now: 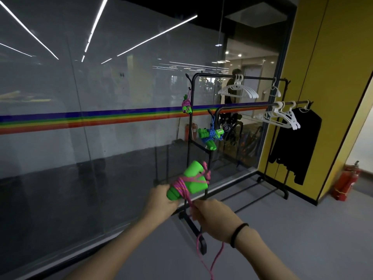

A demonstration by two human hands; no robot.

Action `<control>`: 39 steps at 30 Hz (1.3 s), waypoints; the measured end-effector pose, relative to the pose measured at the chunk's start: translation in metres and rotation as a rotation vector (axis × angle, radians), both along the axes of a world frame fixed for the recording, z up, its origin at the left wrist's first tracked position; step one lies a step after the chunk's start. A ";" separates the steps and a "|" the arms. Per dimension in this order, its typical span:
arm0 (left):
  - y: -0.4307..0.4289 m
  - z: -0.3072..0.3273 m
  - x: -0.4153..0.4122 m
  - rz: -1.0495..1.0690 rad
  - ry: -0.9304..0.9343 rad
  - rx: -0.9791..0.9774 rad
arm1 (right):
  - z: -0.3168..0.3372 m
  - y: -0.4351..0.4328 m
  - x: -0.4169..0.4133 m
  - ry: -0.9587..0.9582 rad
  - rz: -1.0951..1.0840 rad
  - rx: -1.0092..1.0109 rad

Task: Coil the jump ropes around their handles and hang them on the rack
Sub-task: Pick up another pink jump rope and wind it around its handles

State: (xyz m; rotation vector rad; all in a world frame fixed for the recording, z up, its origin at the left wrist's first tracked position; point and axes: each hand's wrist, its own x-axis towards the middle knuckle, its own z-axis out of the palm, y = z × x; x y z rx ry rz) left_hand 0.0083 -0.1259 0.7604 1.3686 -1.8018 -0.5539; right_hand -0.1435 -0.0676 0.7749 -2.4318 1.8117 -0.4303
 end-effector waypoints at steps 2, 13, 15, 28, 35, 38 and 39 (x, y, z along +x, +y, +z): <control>0.004 -0.001 -0.001 0.026 -0.432 -0.097 | 0.006 0.000 0.003 0.123 0.089 -0.078; 0.007 0.014 0.030 -0.441 -0.758 -0.235 | 0.027 -0.042 -0.009 -0.602 0.391 0.255; 0.006 0.015 0.032 -0.490 -0.716 -0.217 | 0.020 -0.051 -0.009 -0.718 0.425 0.315; 0.003 0.024 0.049 -0.570 -0.455 -0.050 | -0.019 -0.072 -0.056 -0.969 0.286 0.747; 0.006 0.039 0.060 -0.654 -0.389 0.129 | -0.013 -0.060 -0.087 -1.054 0.289 0.870; 0.016 0.045 0.049 -0.648 -0.108 0.212 | -0.019 -0.055 -0.074 -1.001 0.234 0.791; 0.017 0.044 0.043 -0.594 0.019 0.222 | -0.022 -0.053 -0.065 -1.013 0.224 0.777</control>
